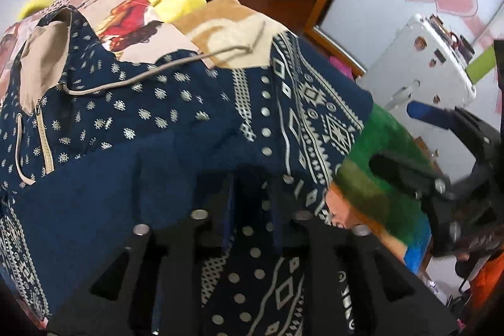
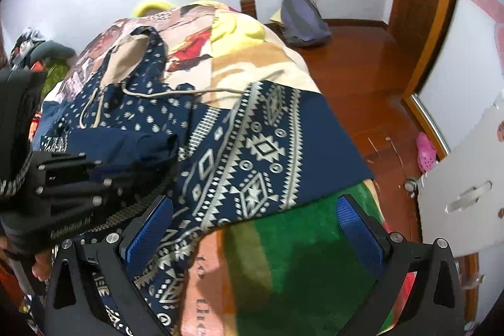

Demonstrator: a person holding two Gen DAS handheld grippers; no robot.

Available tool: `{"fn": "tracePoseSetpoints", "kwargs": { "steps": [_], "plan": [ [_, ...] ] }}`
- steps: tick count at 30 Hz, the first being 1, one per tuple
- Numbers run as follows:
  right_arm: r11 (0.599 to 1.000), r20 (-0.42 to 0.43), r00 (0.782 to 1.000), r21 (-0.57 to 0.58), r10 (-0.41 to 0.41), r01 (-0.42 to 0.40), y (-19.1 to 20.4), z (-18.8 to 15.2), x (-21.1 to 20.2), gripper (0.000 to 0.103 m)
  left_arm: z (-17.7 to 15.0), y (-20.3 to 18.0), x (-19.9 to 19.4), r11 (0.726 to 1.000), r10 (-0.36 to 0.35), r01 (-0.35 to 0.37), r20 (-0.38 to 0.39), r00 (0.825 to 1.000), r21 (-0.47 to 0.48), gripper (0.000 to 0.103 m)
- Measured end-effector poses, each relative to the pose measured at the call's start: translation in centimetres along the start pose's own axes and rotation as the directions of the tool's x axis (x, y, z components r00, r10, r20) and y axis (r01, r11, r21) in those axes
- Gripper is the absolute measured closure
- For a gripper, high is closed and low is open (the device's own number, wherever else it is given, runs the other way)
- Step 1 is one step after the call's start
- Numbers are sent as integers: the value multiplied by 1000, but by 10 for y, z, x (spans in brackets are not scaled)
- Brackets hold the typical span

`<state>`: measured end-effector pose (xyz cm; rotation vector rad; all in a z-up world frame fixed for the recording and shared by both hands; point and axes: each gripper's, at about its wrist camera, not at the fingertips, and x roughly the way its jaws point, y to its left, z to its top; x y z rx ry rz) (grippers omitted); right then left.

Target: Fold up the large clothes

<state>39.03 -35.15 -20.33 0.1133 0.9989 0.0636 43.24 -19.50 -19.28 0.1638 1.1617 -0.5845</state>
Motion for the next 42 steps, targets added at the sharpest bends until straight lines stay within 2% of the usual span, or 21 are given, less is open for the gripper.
{"fn": "tracePoseSetpoints", "kwargs": {
  "steps": [2,5,7,9,11,12,15,20,23,25,29,32,35,37,38,40,42],
  "plan": [
    [1000,-7,1000,25,-2,2,-9,0,1,0,-1,-2,-6,1000,-15,15,11,1000,2,72],
    [998,-11,1000,55,-10,11,-21,3,1,0,0,0,-30,1000,-19,19,69,997,2,69],
    [997,-5,1000,74,-23,24,-31,6,-2,0,2,7,-50,1000,-7,8,126,992,-11,54],
    [995,0,1000,102,-23,23,-44,13,-3,0,2,21,-71,999,30,-23,190,981,-41,44],
    [991,-2,1000,132,-19,19,-57,19,-3,0,1,36,-84,995,80,-66,229,970,-68,41],
    [987,-7,1000,158,-21,22,-65,22,-1,0,-2,49,-89,990,129,-111,238,963,-85,39],
    [968,-36,999,251,-4,12,-91,29,10,0,-10,83,-88,969,236,-210,222,946,-132,39],
    [923,-87,994,383,69,-30,-122,28,40,0,-42,141,-62,929,329,-297,122,937,-222,39],
    [878,-125,980,473,152,-76,-135,19,65,5,-62,161,-46,916,338,-312,65,939,-253,39],
    [846,-146,969,524,202,-97,-141,12,81,13,-77,174,-36,910,332,-310,37,943,-274,39],
    [835,-141,975,546,173,-69,-144,11,96,17,-93,185,-41,908,304,-268,66,950,-321,39],
    [819,-127,978,570,167,-66,-148,15,107,24,-99,190,-44,898,317,-275,72,946,-343,39],
    [782,-113,979,620,170,-64,-155,18,120,36,-103,192,-48,893,319,-274,73,945,-357,39],
    [770,-107,980,636,166,-61,-158,21,123,55,-101,191,-49,891,321,-274,75,944,-361,39],
    [770,-101,981,636,163,-63,-158,24,122,61,-103,190,-51,891,322,-275,77,943,-361,39],
    [788,-94,987,614,130,-45,-156,31,115,85,-102,188,-55,890,328,-280,81,941,-359,39],
    [820,-64,994,571,90,-38,-147,39,100,91,-102,186,-61,889,337,-285,90,937,-357,39]
  ]
}}
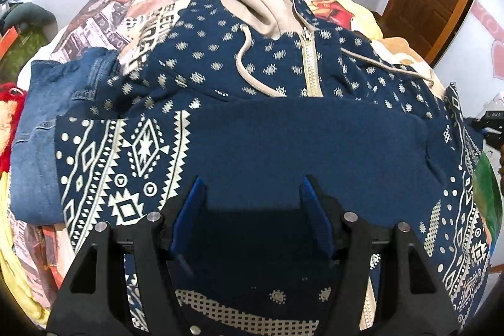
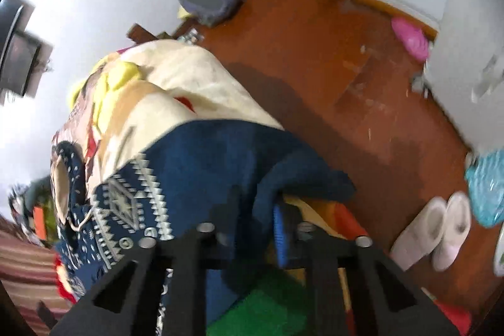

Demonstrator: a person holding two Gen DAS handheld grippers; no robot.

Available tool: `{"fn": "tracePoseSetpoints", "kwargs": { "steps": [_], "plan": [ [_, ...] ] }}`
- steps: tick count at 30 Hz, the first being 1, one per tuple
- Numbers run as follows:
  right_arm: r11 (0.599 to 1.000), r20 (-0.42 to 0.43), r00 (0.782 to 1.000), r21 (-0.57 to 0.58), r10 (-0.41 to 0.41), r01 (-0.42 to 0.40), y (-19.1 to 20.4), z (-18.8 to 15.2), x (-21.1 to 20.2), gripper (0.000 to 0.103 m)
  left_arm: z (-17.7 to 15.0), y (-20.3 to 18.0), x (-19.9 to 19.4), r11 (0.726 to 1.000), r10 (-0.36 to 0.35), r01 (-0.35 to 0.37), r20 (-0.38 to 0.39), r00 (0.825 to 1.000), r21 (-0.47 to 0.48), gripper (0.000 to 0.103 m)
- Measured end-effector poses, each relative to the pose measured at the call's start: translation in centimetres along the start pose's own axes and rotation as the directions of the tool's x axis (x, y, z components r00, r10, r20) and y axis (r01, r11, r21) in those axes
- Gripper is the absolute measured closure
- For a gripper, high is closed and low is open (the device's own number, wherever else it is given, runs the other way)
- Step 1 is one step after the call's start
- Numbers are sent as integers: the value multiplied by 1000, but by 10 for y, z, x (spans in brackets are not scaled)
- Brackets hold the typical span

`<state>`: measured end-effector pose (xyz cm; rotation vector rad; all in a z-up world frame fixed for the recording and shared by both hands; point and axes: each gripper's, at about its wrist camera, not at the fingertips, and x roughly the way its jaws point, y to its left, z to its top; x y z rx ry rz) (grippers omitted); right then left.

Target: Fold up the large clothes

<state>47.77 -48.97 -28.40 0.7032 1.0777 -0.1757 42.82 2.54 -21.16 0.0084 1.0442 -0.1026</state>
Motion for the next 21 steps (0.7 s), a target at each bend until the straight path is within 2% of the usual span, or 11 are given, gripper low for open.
{"fn": "tracePoseSetpoints", "kwargs": {
  "steps": [2,5,11,17,21],
  "plan": [
    [999,55,998,-53,6,-3,17,-2,-20,92,1,0,-9,1000,5,-5,19,1000,2,39],
    [989,107,993,-142,57,-41,51,-6,-51,92,4,0,-25,1000,2,-2,52,999,0,39],
    [937,179,968,-331,179,-112,133,-25,-117,93,8,6,-61,1000,-10,11,125,992,-10,39],
    [859,147,932,-456,332,-234,213,-62,-156,93,2,22,-97,999,-21,28,177,984,-34,39],
    [809,80,928,-520,364,-272,259,-100,-147,93,-7,38,-113,998,-19,30,193,981,-53,39]
  ]
}}
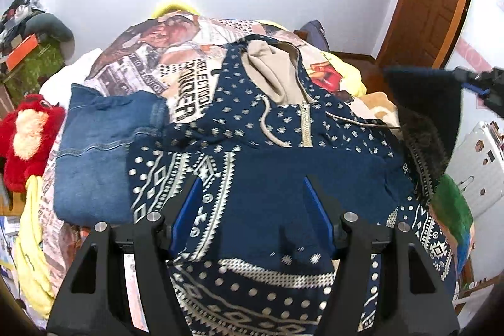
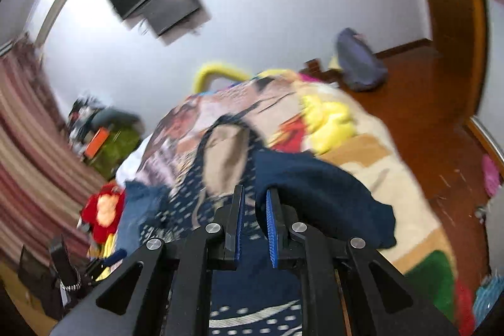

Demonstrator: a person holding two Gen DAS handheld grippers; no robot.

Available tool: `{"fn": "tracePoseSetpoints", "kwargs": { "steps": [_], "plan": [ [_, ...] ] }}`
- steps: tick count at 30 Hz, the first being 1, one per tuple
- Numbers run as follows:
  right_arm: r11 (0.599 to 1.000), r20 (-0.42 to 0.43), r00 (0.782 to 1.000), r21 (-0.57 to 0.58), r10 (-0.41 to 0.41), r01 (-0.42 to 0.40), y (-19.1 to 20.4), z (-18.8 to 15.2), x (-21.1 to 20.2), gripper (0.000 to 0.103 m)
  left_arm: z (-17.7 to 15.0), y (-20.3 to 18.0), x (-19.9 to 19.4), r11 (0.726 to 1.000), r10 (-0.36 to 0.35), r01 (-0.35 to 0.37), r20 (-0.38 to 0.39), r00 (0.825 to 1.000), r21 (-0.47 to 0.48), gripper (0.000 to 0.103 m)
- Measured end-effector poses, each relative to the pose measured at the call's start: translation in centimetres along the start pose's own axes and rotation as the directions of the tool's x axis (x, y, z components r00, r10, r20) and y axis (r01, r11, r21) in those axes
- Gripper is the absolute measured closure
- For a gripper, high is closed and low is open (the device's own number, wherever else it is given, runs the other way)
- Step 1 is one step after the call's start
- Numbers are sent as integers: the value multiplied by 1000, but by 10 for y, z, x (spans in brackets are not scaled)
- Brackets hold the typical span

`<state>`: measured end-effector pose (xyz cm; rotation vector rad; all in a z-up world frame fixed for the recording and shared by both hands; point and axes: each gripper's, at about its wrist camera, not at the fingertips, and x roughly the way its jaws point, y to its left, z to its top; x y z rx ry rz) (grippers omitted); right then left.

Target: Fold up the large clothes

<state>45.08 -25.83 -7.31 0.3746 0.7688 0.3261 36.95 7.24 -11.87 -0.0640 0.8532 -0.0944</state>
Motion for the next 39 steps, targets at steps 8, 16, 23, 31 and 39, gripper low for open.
{"fn": "tracePoseSetpoints", "kwargs": {
  "steps": [8,16,23,31,39],
  "plan": [
    [999,-251,968,-41,14,-25,49,-81,87,93,-24,22,-14,1000,26,-26,-20,999,-16,39],
    [989,-388,916,-137,-105,56,46,-156,119,92,-45,20,-9,1000,20,-20,-72,997,-3,39],
    [933,-272,939,-343,-210,109,41,-153,70,92,-26,-21,-2,997,-10,15,-72,997,81,39],
    [911,-93,947,-317,-309,266,-21,-103,0,92,19,-115,23,966,-143,158,-91,986,204,39],
    [910,-73,918,-184,-389,371,-100,-89,-25,92,21,-219,90,901,-165,236,-216,962,363,39]
  ]
}}
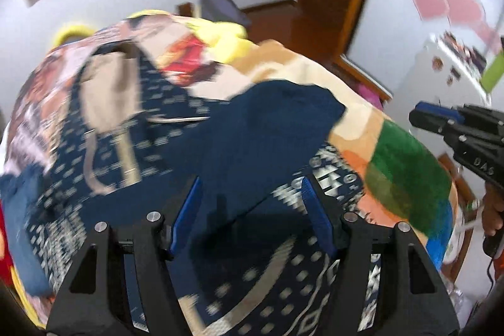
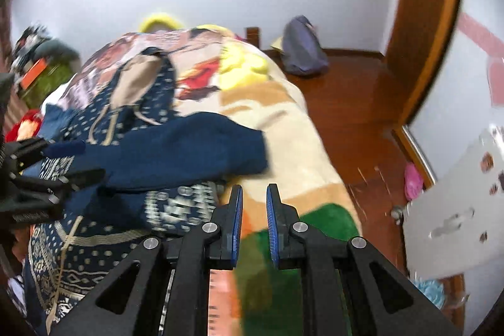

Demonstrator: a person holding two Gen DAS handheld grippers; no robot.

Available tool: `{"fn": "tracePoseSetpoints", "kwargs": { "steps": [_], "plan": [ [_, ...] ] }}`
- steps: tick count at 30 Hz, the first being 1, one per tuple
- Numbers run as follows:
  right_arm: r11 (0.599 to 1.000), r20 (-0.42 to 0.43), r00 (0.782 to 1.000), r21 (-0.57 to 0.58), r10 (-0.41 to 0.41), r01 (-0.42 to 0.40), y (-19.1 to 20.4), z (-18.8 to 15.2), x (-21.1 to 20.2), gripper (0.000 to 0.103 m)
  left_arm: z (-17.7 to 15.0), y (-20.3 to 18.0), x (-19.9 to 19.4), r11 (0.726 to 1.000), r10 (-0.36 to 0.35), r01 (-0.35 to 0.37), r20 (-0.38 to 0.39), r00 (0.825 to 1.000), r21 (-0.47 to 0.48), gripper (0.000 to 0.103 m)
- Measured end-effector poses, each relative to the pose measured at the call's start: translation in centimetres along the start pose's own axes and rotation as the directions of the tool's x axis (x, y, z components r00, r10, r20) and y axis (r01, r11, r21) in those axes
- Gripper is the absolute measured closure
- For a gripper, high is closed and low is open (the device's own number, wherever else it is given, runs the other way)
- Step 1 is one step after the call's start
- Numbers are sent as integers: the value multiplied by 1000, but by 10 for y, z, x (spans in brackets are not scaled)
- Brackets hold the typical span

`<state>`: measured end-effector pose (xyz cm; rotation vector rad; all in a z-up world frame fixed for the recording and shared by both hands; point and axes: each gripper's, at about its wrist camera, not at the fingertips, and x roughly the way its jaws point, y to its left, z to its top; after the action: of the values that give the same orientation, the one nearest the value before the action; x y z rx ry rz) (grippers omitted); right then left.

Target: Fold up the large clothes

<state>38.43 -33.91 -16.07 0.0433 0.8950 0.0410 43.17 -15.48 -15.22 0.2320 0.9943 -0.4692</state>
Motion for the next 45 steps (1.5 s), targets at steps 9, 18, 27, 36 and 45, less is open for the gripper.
{"fn": "tracePoseSetpoints", "kwargs": {
  "steps": [9,18,27,36,45],
  "plan": [
    [998,-82,997,61,-10,15,-35,-23,37,92,22,-48,70,996,-24,29,-59,998,87,40],
    [995,-128,991,101,35,-22,-30,-33,57,92,36,-37,87,997,-72,73,-48,996,28,86],
    [999,-108,994,39,28,-23,-7,-24,50,92,47,8,5,997,-35,45,155,987,-65,98],
    [998,-64,996,-9,62,-63,32,-5,37,92,33,94,-107,982,69,-4,343,937,-187,98],
    [993,-65,993,-71,94,-99,80,18,49,92,-31,161,-127,954,180,-91,303,936,-286,99]
  ]
}}
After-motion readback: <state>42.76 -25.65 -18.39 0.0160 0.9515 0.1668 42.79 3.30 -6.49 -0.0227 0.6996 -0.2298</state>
